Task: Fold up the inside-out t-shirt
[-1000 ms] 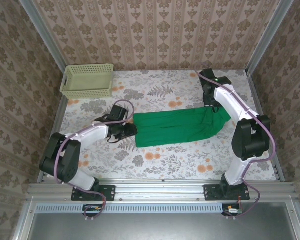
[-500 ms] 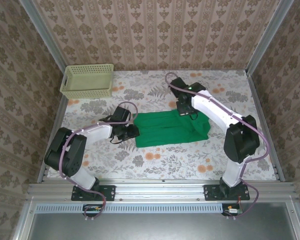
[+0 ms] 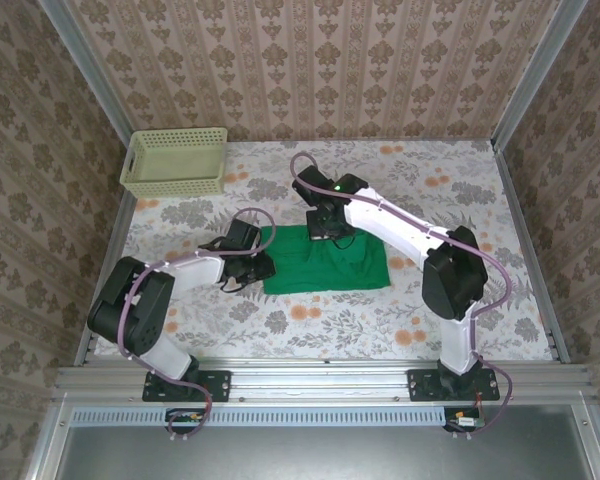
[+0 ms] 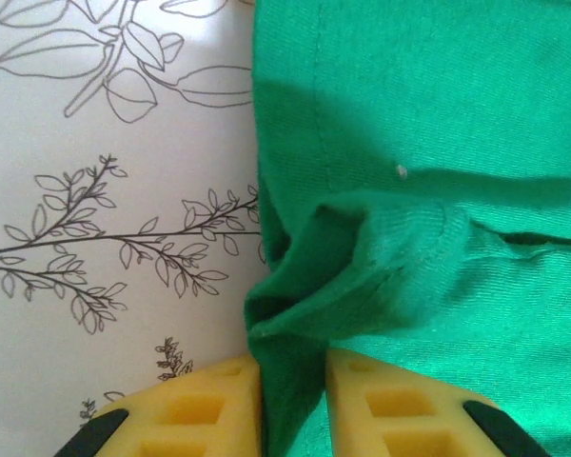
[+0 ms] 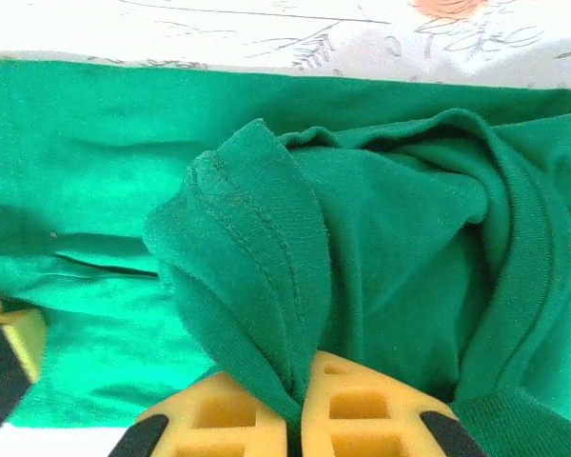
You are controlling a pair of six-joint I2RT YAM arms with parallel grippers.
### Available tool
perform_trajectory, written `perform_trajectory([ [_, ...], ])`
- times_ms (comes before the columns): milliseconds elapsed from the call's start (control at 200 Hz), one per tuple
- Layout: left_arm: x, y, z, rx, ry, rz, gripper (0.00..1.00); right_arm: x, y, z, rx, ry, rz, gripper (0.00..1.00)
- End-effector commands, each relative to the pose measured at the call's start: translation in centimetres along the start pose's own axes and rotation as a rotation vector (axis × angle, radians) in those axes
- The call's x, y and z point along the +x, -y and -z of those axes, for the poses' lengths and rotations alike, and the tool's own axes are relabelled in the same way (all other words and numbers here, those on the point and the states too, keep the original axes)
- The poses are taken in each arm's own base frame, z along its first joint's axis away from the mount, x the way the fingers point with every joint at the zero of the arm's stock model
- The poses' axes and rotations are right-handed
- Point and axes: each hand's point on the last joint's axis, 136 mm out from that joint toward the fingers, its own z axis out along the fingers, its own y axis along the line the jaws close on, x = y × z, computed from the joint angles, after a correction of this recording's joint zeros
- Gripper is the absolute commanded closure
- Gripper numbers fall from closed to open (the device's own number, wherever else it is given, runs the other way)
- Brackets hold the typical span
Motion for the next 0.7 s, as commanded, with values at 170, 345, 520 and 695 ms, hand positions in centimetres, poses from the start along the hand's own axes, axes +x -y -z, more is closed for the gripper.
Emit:
perform_trajectory([
  [170,3.9,0.0,-2.1,0.028,-0.097,0.005,0.79,-1.2,-5.8,0.2,-0.224,-0.001,-0.134,0.96],
  [345,3.9,-0.2,-2.0,0.027,-0.089,0.010,0.80,-0.9,-7.6,-0.1,-0.258,-0.009,-0.144,0.94],
  [520,3.6,-0.3,-1.4,0.024,-0.061,0.020,0.79,-0.6,-8.3,-1.6,-0.245,-0.022,-0.152,0.84],
  [695,3.3,-2.1,1.2,-0.037,0.027,0.075,0.65,-1.0,-9.2,-0.3,-0.269,-0.019,-0.096,0.52],
])
